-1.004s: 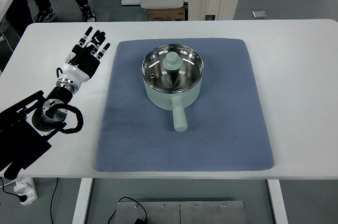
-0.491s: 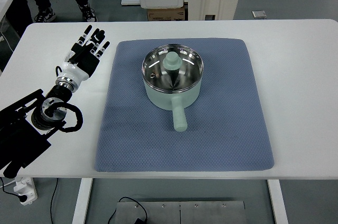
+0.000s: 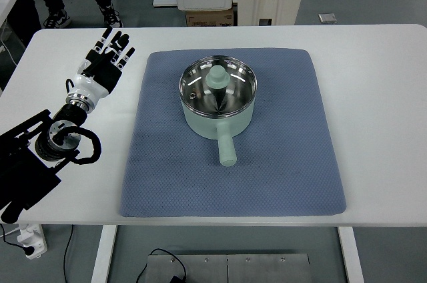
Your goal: Rotate green pot handle
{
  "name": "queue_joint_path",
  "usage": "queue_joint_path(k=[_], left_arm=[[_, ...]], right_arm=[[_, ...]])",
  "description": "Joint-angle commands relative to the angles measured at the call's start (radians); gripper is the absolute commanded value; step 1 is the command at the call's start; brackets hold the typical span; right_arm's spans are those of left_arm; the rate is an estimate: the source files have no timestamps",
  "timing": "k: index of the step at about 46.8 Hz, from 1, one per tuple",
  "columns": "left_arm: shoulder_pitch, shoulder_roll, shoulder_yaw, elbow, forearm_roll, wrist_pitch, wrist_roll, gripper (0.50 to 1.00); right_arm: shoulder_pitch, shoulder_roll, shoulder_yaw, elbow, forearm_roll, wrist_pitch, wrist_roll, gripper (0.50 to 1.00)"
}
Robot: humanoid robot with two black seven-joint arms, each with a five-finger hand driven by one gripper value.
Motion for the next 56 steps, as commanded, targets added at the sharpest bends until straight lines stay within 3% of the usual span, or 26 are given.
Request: queue_joint_path(k=[1, 26, 43, 56], left_arm=[[0.001, 0.000, -0.013, 0.000, 0.002, 0.000, 0.000, 1.000], [0.008, -0.003, -0.018, 0.000, 0.000, -0.002, 0.000, 1.000], [0.014, 0.002, -0.036, -0.002, -0.001, -0.040, -0.002, 1.000], [-0.014, 0.137, -0.073, -0.066, 0.054, -0.144, -0.005, 1.000]], right_arm=[[0.000, 0.000, 0.000, 0.001, 0.000, -0.002, 0.000, 1.000], [0.000, 0.000, 0.000, 0.001, 0.000, 0.000, 0.000, 1.000], [0.000, 0.000, 0.000, 0.001, 0.000, 0.000, 0.000, 1.000], [0.000, 0.000, 0.000, 0.001, 0.000, 0.000, 0.000, 1.000]])
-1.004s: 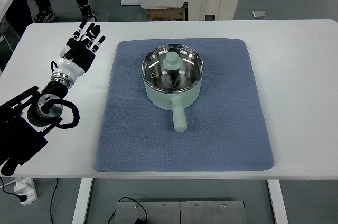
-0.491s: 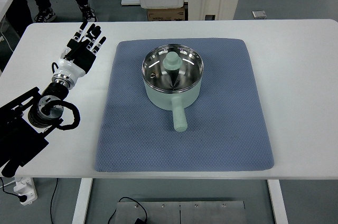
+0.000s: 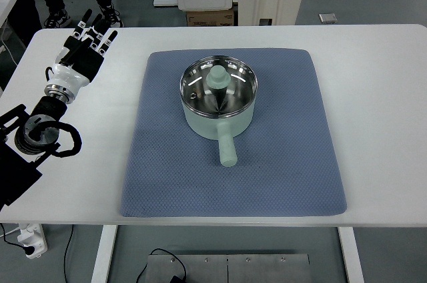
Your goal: Rotate green pot handle
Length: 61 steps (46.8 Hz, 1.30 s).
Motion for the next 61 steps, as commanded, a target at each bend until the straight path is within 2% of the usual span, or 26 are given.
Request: queue_joint_path(k=[1, 15, 24, 33, 50, 61], left_arm=[[-0.011, 0.043, -0.022, -0.035, 0.041, -0.020, -0.006, 1.000], [-0.048, 0.198, -0.067, -0.280, 0.194, -0.023, -0.047, 1.000], [-0.111, 0.238, -0.064, -0.364, 0.323, -0.012, -0.069, 1.000], [-0.193, 0.290, -0.045, -0.441, 0.383, -0.011, -0.070, 1.000], [-0.362, 0.382, 0.134, -0.663, 0.553, -0.011, -0.086, 1.000], [-0.445, 0.408, 0.261, -0.756, 0.758, -0.015, -0.089, 1.000]], right_arm=[[0.000, 0.000, 0.000, -0.001, 0.000, 0.000, 0.000, 1.000], [0.000, 0.000, 0.000, -0.001, 0.000, 0.000, 0.002, 1.000], [0.000, 0.000, 0.000, -0.001, 0.000, 0.000, 0.000, 1.000], [0.000, 0.000, 0.000, 0.001, 0.000, 0.000, 0.000, 1.000], [0.000, 0.000, 0.000, -0.001, 0.000, -0.001, 0.000, 1.000], [0.000, 0.000, 0.000, 0.001, 0.000, 0.000, 0.000, 1.000]])
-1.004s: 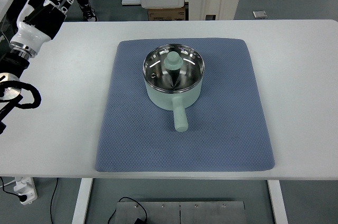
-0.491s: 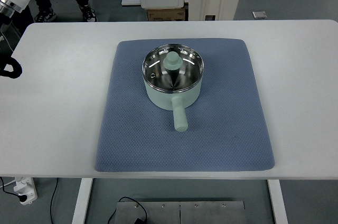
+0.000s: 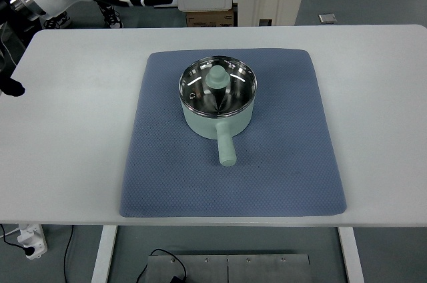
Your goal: Rotate green pot handle
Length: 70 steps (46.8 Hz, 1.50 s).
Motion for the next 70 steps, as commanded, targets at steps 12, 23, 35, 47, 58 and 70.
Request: queue_joint_path(k=[12, 23, 35, 47, 58, 70], left_arm=[[-0.052, -0.003, 0.119, -0.078, 0.340, -0.019, -0.007, 1.000], [-0.061, -0.041, 0.142, -0.086, 0.547, -0.043, -0.006, 1.000], [-0.058, -0.098, 0.167, -0.081, 0.795, -0.100, -0.006, 1.000], [-0.063, -0.141, 0.181, -0.078, 0.932, -0.157, -0.006, 1.000], [-0.081, -0.164, 0.181, -0.066, 0.937, -0.174, 0.000, 1.000], [-0.081, -0.211, 0.179, -0.003, 0.938, -0.174, 0.008, 1.000]], right_arm=[[0.000, 0.000, 0.000, 0.000, 0.000, 0.000, 0.000, 1.000], [0.000, 0.000, 0.000, 0.000, 0.000, 0.000, 0.000, 1.000], [0.000, 0.000, 0.000, -0.001, 0.000, 0.000, 0.000, 1.000], [0.000, 0.000, 0.000, -0.001, 0.000, 0.000, 0.000, 1.000], [0.000, 0.000, 0.000, -0.001, 0.000, 0.000, 0.000, 1.000], [0.000, 0.000, 0.000, -0.001, 0.000, 0.000, 0.000, 1.000]])
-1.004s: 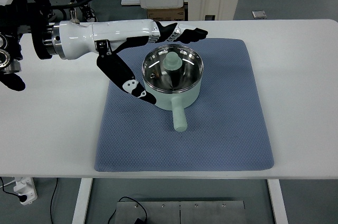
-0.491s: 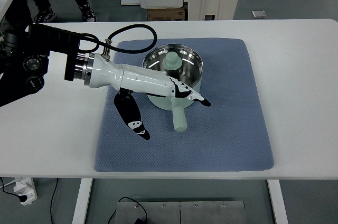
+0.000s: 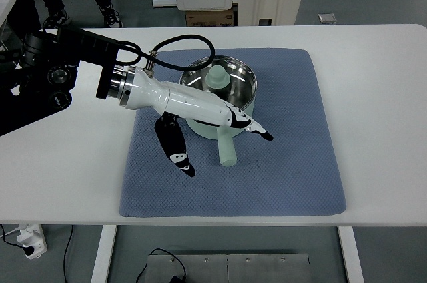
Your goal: Rotate green pot handle
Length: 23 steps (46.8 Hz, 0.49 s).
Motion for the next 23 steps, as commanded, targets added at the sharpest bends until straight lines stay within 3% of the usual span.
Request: queue_joint_path(k=[1, 9, 14, 23], left_arm=[[0.000, -0.012, 0.000, 0.021, 0.002, -0.003, 0.001, 1.000], [-0.014, -0.035, 0.005, 0.033, 0.007, -0.064, 0.004, 1.000], [-0.017, -0.058, 0.008, 0.062, 0.047, -0.064, 0.036, 1.000], [-0.066, -0.090, 0.078, 0.115, 0.078, -0.065, 0.036, 1.000]], right_arm=[[0.000, 0.000, 0.000, 0.000, 0.000, 0.000, 0.000, 1.000], [0.000, 0.000, 0.000, 0.000, 0.000, 0.000, 0.000, 1.000], [0.000, 0.000, 0.000, 0.001, 0.000, 0.000, 0.000, 1.000], [0.000, 0.000, 0.000, 0.000, 0.000, 0.000, 0.000, 1.000]])
